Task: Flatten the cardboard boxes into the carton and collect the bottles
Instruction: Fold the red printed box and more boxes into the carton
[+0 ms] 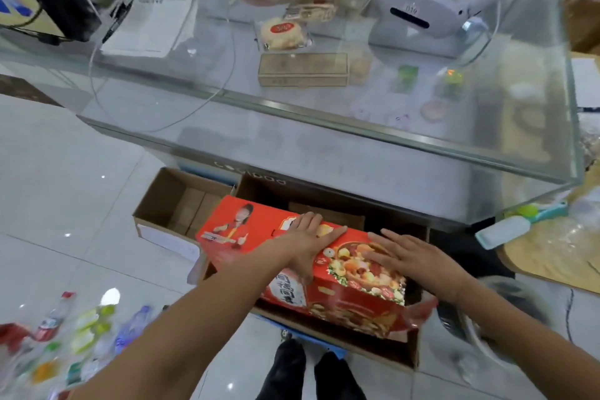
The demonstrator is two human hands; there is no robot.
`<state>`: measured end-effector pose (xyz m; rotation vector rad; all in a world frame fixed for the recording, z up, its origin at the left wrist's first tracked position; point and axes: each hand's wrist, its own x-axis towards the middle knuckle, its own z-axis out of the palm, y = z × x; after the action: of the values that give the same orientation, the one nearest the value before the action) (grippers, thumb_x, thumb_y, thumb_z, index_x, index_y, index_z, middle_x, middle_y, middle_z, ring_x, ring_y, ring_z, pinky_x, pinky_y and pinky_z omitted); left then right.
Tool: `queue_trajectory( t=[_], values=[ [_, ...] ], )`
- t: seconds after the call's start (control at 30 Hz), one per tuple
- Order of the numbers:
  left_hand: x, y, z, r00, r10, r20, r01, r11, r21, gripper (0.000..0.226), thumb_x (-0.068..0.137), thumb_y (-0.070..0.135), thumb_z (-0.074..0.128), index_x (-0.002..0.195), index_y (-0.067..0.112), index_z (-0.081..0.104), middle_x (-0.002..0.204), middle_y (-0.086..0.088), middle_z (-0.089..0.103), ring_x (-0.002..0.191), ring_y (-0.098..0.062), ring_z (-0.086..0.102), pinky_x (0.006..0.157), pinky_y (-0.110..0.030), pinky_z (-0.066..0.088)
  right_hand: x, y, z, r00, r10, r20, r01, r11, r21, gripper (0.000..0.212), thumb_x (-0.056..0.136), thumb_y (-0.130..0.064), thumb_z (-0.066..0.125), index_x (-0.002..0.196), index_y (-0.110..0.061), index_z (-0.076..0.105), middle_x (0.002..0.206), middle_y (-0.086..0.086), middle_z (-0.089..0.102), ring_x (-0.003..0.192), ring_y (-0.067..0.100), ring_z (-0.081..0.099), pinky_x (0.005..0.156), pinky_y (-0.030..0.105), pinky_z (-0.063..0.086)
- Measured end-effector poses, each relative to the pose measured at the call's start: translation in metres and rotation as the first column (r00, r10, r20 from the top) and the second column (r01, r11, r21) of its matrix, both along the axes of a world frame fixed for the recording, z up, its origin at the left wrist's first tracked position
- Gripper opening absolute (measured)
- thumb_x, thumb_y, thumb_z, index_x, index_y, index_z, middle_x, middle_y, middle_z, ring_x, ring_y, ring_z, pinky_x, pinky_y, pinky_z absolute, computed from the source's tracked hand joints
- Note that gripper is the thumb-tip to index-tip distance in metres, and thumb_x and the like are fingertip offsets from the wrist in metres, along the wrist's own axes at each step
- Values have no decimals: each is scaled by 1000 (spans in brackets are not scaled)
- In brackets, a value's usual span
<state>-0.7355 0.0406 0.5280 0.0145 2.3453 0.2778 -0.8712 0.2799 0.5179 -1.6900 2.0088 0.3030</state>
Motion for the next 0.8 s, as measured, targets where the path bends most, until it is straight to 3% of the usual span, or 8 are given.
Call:
queue_trajectory(
  t=[0.07, 0.13, 0.2, 0.27, 0.33, 0.4, 0.6, 0.8],
  values=[
    [6, 19, -12, 1000, 4, -29, -4, 1000, -14, 125, 71, 44, 77, 149, 35, -21, 157, -21, -18, 144, -38, -21, 117, -49, -7, -3, 13, 7, 990, -139, 18, 137, 986, 96, 94, 90, -16, 58, 149, -44, -9, 161, -6, -7, 149, 18, 7, 117, 35, 23],
    [11, 40, -24, 998, -5, -66, 3, 1000, -30, 119, 74, 43, 73, 150, 32, -18, 157, -24, -17, 144, -40, -21, 117, -49, -10, 6, 17, 7, 896, -438, 71, 422, 891, 169, 66, 97, -18, 47, 151, -35, 13, 160, -6, 13, 145, 16, 23, 113, 30, 30],
    [16, 57, -30, 996, -21, -89, 18, 999, -36, 114, 76, 40, 70, 151, 30, -16, 156, -26, -16, 144, -41, -21, 117, -51, -11, 27, 18, -5, 609, -774, 171, 771, 629, 98, 47, 96, -32, 50, 141, -22, 40, 144, 2, 43, 127, 17, 47, 98, 29, 43],
    [21, 72, -34, 994, -40, -97, 38, 999, -28, 110, 78, 35, 68, 151, 28, -13, 156, -28, -16, 144, -42, -21, 117, -51, -12, 52, 14, -20, 253, -944, 213, 953, 281, 116, 51, 86, -44, 62, 123, -11, 50, 124, 9, 53, 112, 24, 55, 90, 33, 47],
    [29, 86, -37, 994, -53, -99, 52, 999, -8, 108, 79, 35, 68, 151, 28, -12, 155, -29, -16, 143, -42, -22, 114, -51, -16, 74, 12, -32, -48, -991, 123, 977, -21, 213, 71, 79, -51, 67, 126, -3, 44, 129, 19, 46, 120, 36, 48, 97, 39, 42],
    [41, 100, -40, 995, -31, -93, 34, 999, 27, 109, 80, 40, 69, 151, 28, -14, 154, -27, -21, 142, -41, -26, 111, -49, -22, 91, 13, -35, -200, -979, 24, 945, -187, 269, 90, 77, -55, 67, 138, -2, 29, 141, 24, 30, 130, 40, 33, 105, 44, 32],
    [65, 107, -40, 992, 51, -114, -31, 985, 170, 100, 86, 27, 63, 151, 29, -13, 155, -24, -23, 129, -35, -40, 102, -45, -32, 104, 17, -36, -467, -870, 158, 852, -395, 343, 94, 77, -33, 76, 144, -4, 17, 137, 25, 45, 125, 40, 46, 102, 42, 37],
    [49, 100, -58, 991, 60, -120, -38, 983, 178, 98, 85, 38, 65, 151, 30, -7, 156, -23, -19, 130, -34, -40, 98, -43, -35, 89, 8, -53, -478, -863, 165, 852, -409, 326, 90, 71, -37, 80, 136, -6, 26, 126, 23, 53, 113, 42, 55, 98, 46, 41]
  ],
)
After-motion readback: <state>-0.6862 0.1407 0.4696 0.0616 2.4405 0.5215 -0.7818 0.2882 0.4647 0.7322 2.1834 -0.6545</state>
